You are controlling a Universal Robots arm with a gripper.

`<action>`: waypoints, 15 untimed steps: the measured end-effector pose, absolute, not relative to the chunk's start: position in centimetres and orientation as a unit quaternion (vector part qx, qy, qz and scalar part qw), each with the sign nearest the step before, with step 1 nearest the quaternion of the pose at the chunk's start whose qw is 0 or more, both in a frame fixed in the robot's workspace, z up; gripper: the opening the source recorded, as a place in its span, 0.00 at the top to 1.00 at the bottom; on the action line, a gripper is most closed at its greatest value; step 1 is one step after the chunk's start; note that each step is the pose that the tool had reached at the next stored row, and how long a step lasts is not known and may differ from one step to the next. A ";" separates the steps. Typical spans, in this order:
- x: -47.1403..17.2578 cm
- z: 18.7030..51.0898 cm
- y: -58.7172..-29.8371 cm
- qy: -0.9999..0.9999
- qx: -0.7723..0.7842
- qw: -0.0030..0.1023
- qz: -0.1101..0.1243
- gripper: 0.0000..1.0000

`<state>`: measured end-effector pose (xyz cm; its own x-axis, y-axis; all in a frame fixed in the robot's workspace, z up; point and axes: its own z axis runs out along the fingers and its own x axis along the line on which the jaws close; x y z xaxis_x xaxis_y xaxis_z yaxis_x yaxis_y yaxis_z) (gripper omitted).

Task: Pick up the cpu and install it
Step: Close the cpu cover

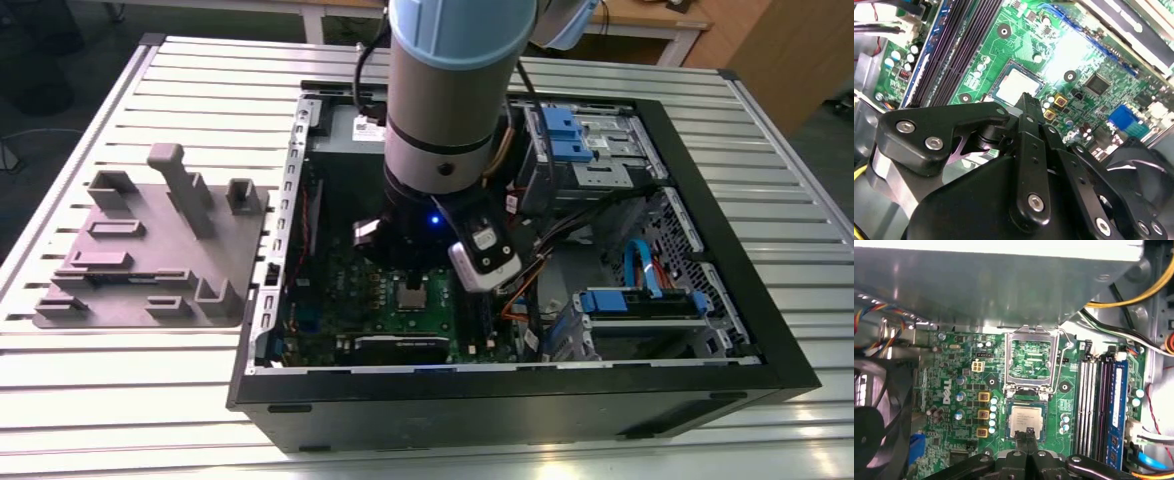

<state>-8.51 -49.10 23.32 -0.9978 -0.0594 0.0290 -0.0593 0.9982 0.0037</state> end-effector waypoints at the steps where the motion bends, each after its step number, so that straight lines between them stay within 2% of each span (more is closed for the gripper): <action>1: -8.5 23.3 -49.1 -0.999 0.037 0.015 -0.001 0.90; 15: -8.0 23.3 -49.1 -0.995 0.094 0.015 0.000 0.90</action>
